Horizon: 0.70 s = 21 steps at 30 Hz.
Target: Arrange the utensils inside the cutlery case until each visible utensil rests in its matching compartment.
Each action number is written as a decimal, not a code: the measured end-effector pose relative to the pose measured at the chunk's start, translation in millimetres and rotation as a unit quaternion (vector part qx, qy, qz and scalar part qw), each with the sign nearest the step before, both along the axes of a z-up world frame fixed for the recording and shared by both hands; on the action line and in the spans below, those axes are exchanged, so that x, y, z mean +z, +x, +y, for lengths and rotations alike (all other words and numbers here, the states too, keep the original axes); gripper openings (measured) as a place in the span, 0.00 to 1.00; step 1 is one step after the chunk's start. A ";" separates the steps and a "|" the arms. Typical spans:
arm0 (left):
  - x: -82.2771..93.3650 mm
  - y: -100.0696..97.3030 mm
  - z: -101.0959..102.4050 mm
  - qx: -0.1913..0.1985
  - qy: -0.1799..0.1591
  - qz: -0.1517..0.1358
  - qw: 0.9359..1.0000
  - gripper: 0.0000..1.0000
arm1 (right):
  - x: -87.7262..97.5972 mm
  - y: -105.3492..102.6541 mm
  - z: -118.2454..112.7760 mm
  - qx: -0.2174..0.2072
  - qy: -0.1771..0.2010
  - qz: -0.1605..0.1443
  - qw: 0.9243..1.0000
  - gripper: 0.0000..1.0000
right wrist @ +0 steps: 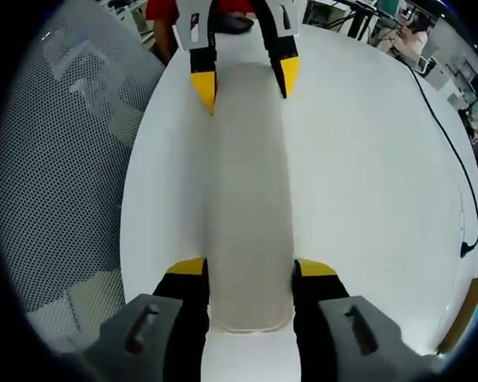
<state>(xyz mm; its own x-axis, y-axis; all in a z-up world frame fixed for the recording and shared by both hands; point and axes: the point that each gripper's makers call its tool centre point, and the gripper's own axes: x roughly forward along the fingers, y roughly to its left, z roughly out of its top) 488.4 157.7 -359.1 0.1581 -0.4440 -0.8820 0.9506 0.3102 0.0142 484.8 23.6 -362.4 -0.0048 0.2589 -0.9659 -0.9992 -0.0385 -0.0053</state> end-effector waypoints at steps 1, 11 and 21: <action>-0.1 -1.6 -0.3 0.000 0.000 0.000 1.000 0.48 | 0.0 -0.6 0.0 0.000 0.000 0.000 1.000 0.40; -0.6 -2.9 0.0 0.011 -0.018 -0.005 1.000 0.49 | -0.5 -2.9 0.8 0.000 0.001 0.001 1.000 0.40; 1.4 3.6 11.2 0.019 -0.026 -0.056 0.998 0.74 | 6.4 -4.3 -1.1 -0.015 0.025 0.005 1.000 0.79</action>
